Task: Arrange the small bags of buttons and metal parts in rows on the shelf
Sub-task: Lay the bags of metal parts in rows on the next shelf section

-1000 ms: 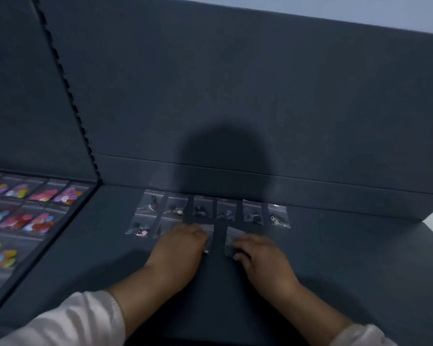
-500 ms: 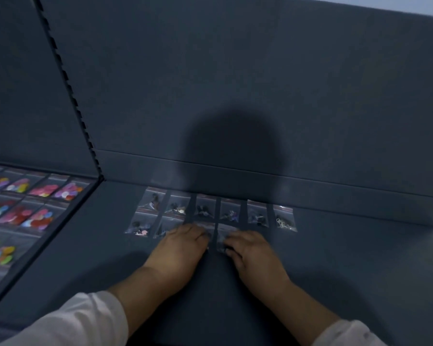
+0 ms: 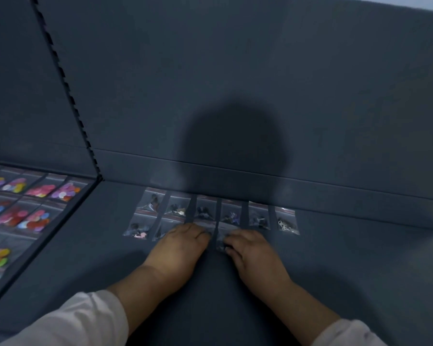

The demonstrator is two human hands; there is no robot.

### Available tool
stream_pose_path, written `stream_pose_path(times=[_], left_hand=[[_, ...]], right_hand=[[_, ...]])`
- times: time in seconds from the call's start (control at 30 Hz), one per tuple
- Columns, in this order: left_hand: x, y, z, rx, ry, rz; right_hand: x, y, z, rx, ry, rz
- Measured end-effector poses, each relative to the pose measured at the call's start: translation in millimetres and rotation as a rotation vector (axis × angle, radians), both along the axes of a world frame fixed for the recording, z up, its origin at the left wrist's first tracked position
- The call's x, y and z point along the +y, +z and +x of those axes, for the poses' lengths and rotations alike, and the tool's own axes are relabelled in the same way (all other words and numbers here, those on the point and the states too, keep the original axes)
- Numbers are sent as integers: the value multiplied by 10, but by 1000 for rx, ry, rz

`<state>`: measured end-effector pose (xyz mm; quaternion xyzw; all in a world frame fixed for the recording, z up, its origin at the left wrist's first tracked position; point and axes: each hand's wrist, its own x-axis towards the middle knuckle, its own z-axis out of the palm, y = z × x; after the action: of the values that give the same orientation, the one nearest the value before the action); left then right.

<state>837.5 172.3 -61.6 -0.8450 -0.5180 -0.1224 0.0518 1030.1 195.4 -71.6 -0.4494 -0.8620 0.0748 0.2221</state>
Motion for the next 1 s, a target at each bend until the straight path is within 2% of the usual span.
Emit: stream_pose_path(times=[0.6, 0.83, 1.0], left_hand=[[-49, 77, -34, -94, 46, 50], [-204, 318, -189, -131, 187, 11], [-374, 521, -518, -31, 335, 46]], right_hand=[[-75, 160, -15, -19, -14, -70], [-44, 394, -228, 1, 10, -7], [-62, 601, -579, -41, 85, -30]])
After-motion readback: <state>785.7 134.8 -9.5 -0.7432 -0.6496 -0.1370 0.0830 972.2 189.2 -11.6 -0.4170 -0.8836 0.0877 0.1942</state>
